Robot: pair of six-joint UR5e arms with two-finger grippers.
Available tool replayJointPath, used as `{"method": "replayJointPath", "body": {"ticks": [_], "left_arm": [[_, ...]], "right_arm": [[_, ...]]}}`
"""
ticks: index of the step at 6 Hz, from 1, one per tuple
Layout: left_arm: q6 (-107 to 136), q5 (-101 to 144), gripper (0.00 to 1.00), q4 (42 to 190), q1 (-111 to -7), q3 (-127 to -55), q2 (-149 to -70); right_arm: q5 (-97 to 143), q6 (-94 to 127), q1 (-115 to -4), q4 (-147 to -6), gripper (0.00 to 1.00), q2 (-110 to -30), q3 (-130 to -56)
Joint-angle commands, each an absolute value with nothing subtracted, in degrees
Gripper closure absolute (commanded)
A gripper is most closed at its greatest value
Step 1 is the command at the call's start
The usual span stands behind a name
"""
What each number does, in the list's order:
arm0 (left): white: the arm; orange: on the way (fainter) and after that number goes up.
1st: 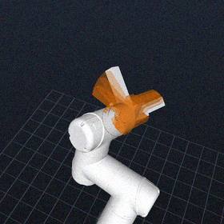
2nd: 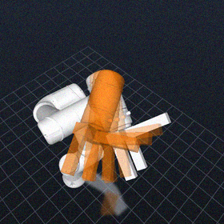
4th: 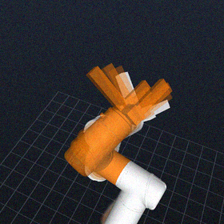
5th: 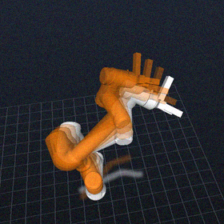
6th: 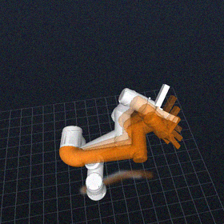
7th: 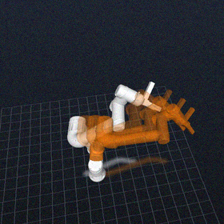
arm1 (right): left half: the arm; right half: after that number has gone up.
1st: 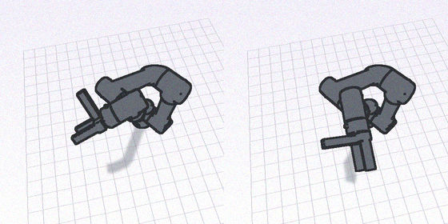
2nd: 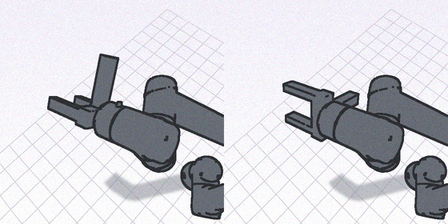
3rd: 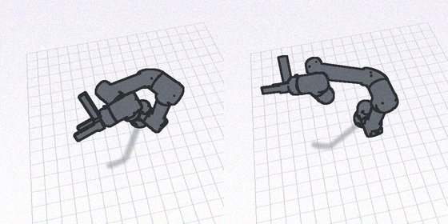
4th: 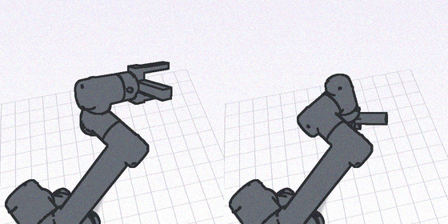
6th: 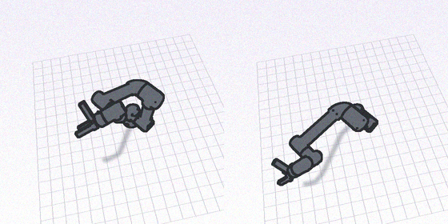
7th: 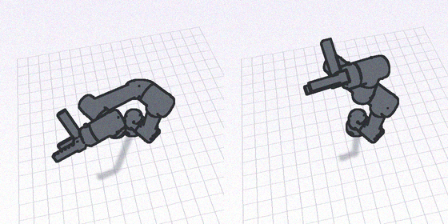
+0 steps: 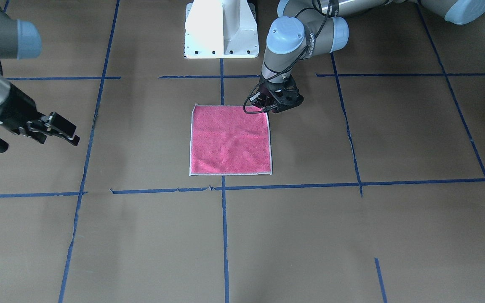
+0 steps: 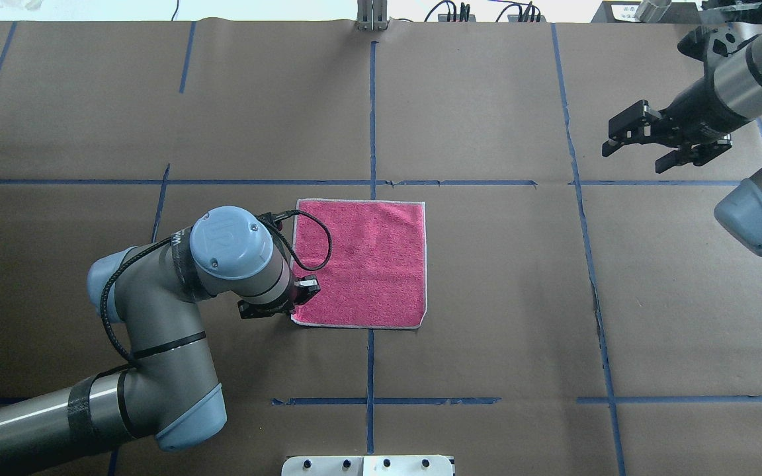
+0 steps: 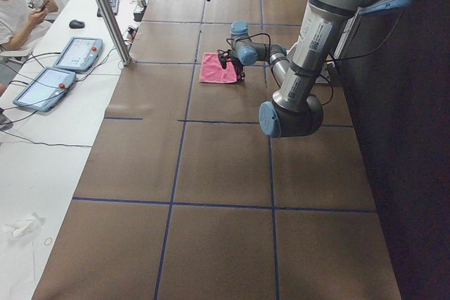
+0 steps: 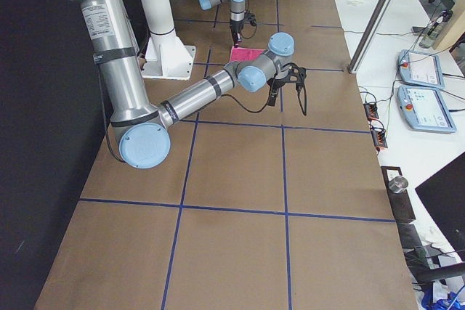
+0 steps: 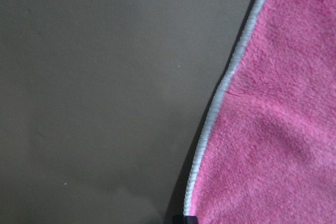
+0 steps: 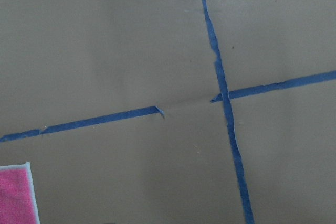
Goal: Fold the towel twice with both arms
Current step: 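Lower the right gripper onto the towel's opposite edge and grasp both near corners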
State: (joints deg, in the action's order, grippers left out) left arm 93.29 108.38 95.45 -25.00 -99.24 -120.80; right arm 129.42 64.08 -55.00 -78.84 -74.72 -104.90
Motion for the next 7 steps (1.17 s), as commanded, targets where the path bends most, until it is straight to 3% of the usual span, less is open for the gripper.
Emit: {"method": "replayJointPath", "body": {"ticks": [1, 4, 7], "left_arm": [[93.34, 108.37, 1.0, 95.45, -25.49, -99.32, -120.76], [93.34, 108.37, 1.0, 95.54, -26.02, -99.14, -120.76], [93.6, 108.37, 1.0, 95.54, -25.84, -99.31, -121.38]], "right_arm": [[118.9, 77.78, -43.05, -78.75, 0.0, -71.05, -105.56], [105.35, 95.75, -24.93, -79.54, 0.0, -65.5, -106.61], [100.73, 102.91, -19.52, -82.78, 0.02, -63.37, -105.39]]}}
